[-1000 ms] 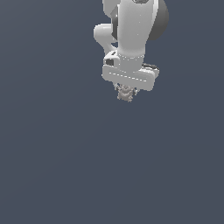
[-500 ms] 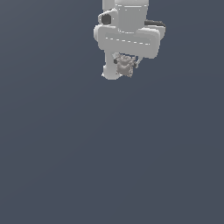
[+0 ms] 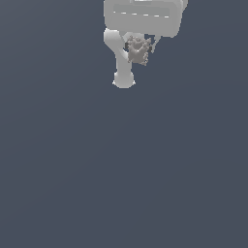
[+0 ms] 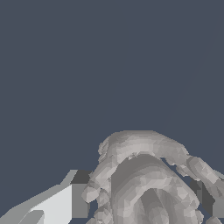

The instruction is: Pick up the object and move it to a goal position.

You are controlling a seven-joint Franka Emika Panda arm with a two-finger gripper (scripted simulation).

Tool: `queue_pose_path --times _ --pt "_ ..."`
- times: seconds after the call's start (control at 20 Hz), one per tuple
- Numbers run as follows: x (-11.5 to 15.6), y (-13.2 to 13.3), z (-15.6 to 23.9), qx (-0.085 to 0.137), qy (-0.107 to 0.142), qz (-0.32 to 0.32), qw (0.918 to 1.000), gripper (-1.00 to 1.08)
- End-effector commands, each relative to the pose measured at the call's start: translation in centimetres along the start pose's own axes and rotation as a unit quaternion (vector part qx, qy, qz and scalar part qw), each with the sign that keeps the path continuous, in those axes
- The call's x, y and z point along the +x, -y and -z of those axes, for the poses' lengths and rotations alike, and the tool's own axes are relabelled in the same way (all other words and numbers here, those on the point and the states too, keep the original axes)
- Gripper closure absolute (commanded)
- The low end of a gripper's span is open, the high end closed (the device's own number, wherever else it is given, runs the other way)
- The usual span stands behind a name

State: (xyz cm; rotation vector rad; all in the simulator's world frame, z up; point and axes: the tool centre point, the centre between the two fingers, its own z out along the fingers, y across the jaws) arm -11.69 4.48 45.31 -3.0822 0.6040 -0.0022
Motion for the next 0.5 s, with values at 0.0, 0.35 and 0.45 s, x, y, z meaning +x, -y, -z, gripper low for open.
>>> queue_pose_path --times 0.0,0.35,0.45 --pt "-0.16 -0.14 0.84 0.0 0.001 0.0 1.0 1.08" --pt "-0.12 -0.15 1.22 0.0 0.001 0.0 1.0 1.08" --pt "-0.09 -0.12 1.13 0.0 0.001 0.0 1.0 1.08"
